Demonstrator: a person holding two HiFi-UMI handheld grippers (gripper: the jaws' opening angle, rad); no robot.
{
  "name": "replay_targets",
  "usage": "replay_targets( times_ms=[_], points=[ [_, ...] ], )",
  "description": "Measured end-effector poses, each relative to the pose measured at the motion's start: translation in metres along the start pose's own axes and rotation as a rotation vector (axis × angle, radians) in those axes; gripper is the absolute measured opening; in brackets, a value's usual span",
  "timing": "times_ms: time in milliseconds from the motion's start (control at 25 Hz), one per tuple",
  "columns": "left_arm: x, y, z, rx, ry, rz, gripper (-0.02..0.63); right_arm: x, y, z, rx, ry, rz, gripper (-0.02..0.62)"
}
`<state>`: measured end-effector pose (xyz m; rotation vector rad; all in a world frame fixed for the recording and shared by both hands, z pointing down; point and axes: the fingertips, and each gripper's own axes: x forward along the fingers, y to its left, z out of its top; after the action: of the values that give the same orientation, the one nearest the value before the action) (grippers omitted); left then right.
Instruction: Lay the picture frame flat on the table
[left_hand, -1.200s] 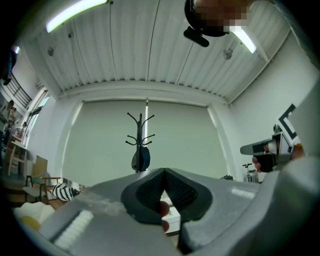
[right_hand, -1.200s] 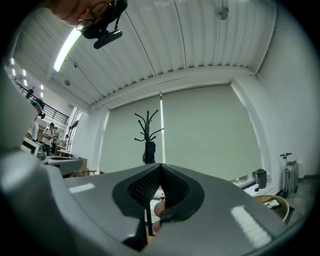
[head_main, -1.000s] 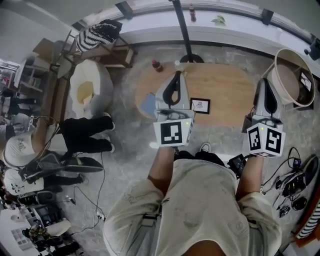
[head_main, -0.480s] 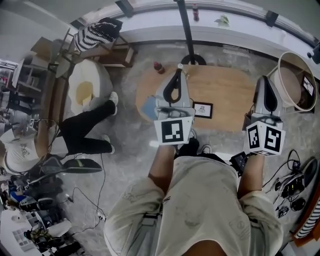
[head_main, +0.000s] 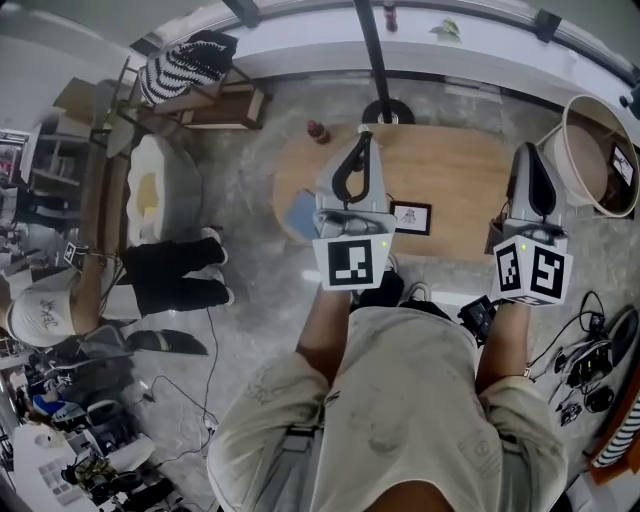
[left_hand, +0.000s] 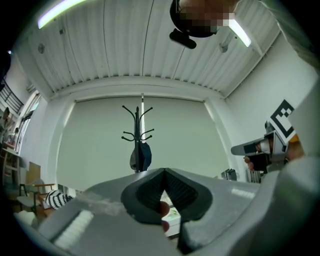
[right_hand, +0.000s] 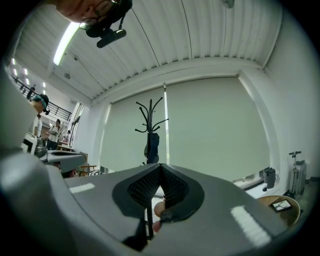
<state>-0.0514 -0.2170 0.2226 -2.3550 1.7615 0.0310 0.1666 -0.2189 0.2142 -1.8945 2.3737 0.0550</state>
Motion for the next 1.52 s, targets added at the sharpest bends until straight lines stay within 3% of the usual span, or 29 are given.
replay_targets(
  times_ms=[240,600,1200,1520],
  points=[
    [0.016,-0.002,-0.025,0.015,0.022,-0.022,0.005,0.016,-0.001,-0.034,0.014,0.070,0.006,0.003],
    [0.024,0.006,-0.084,-0.041,0.050,0.009,0.005,0.027,0.011,-0.105,0.051,0.188,0.016,0.003],
    [0.024,0.005,-0.193,-0.125,0.133,-0.023,0.005,0.034,0.023,-0.259,0.108,0.424,0.013,0.003],
    [0.004,0.001,-0.249,-0.193,0.198,-0.018,0.005,0.002,0.033,-0.361,0.133,0.629,-0.005,0.003]
  ],
)
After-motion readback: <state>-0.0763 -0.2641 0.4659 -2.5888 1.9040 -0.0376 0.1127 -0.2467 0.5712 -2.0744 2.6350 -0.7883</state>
